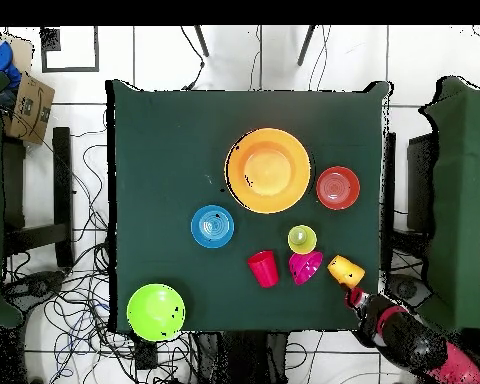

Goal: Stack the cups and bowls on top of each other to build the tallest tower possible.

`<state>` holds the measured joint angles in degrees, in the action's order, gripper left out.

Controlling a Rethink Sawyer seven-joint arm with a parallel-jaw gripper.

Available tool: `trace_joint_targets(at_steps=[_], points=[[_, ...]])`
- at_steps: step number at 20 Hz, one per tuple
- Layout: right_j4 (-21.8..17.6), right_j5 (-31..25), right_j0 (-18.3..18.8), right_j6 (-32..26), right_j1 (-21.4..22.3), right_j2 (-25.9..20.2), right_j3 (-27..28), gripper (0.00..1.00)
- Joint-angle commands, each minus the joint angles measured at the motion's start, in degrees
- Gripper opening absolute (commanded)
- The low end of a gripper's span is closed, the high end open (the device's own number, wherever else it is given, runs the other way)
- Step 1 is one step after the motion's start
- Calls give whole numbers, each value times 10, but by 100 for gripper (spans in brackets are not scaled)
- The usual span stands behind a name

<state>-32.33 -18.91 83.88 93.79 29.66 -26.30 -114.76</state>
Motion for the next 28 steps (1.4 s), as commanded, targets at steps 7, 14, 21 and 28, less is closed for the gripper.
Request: trace_joint_targets(at_steps=[7,14,21,28], points=[[-8,-10,-28,-6,-18,-36,22,100],[-8,-7,-24,-8,-16,-43,20,100],[-13,14,-18,-2,-17,-51,18,0],[-13,30,-8,7,-24,-67,12,0]])
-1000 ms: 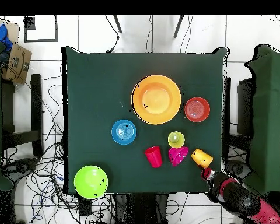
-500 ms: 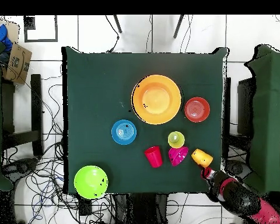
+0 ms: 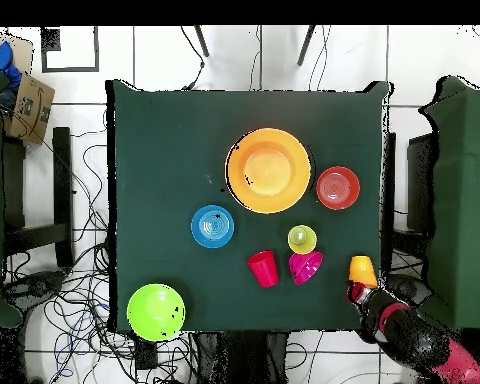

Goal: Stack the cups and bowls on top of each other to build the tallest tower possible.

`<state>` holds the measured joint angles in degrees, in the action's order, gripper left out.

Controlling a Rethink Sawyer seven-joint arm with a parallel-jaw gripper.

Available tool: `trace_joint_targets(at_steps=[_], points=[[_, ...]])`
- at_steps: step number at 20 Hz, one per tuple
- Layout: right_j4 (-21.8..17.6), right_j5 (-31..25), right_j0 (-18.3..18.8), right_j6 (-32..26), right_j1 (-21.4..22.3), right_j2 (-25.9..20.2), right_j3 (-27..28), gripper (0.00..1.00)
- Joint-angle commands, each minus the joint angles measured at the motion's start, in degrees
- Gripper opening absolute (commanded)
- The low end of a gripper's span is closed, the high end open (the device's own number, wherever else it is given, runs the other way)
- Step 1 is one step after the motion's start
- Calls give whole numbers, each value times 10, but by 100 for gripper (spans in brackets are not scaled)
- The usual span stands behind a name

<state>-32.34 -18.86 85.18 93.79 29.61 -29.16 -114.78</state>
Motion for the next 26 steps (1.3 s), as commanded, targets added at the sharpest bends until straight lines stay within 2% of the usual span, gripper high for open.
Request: trace_joint_targets(at_steps=[1,9,16,20,26], points=[[-13,41,-21,15,-21,-40,8,0],[-15,27,-24,5,-21,-46,8,0],[-11,16,-44,13,5,-44,5,0],[0,7,-60,25,39,-41,-7,0],[35,-34,-94,42,114,-39,-22,0]])
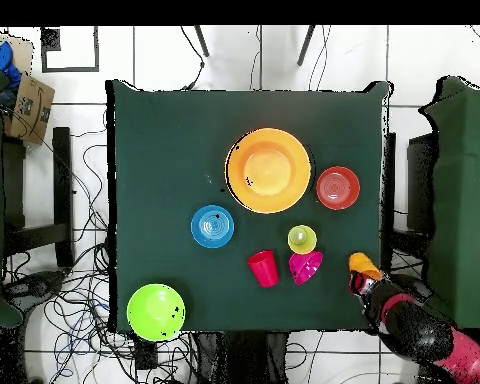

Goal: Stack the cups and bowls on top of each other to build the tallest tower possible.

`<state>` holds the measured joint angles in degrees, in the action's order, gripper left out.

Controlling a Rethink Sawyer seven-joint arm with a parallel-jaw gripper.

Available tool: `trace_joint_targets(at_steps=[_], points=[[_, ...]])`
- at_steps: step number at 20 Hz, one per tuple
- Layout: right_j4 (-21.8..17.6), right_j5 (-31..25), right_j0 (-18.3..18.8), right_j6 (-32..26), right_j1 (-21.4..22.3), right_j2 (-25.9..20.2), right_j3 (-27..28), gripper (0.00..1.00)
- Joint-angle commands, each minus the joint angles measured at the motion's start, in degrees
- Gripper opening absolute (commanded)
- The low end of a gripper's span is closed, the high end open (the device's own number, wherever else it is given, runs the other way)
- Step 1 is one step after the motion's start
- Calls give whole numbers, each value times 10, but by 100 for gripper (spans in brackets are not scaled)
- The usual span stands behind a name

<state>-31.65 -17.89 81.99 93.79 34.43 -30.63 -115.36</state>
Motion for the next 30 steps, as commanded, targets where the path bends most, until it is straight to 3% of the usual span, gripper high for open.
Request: trace_joint_targets(at_steps=[1,6,19,23,30], points=[[31,-44,-68,45,75,-22,-18,0],[41,-24,-99,66,86,-3,-22,0],[94,-21,-202,122,171,56,-49,0],[122,-47,-244,139,210,77,-61,0],[184,-154,-303,130,282,101,-46,0]])
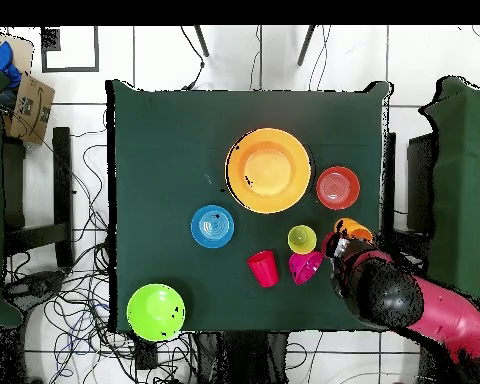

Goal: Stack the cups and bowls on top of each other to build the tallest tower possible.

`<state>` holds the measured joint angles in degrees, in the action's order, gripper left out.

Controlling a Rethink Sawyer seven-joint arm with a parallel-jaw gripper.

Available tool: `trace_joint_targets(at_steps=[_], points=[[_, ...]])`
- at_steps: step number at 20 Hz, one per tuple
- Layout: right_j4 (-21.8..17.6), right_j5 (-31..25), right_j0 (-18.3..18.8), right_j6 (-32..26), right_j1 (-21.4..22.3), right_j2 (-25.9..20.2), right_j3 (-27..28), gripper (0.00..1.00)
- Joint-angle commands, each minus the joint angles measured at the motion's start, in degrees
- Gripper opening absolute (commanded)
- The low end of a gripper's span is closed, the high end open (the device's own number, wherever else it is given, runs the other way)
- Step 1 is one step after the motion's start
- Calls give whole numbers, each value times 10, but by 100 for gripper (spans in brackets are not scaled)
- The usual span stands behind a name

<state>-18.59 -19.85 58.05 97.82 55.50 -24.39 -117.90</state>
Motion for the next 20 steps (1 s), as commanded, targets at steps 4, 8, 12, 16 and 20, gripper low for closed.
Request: trace_joint_targets(at_steps=[4,8,12,16,20], points=[[71,-169,-103,112,94,60,-13,0],[80,-173,-136,138,100,78,-8,0],[81,-161,-175,173,93,101,-6,0],[83,-153,-216,206,79,124,9,0],[84,-135,-245,230,52,139,30,0]])
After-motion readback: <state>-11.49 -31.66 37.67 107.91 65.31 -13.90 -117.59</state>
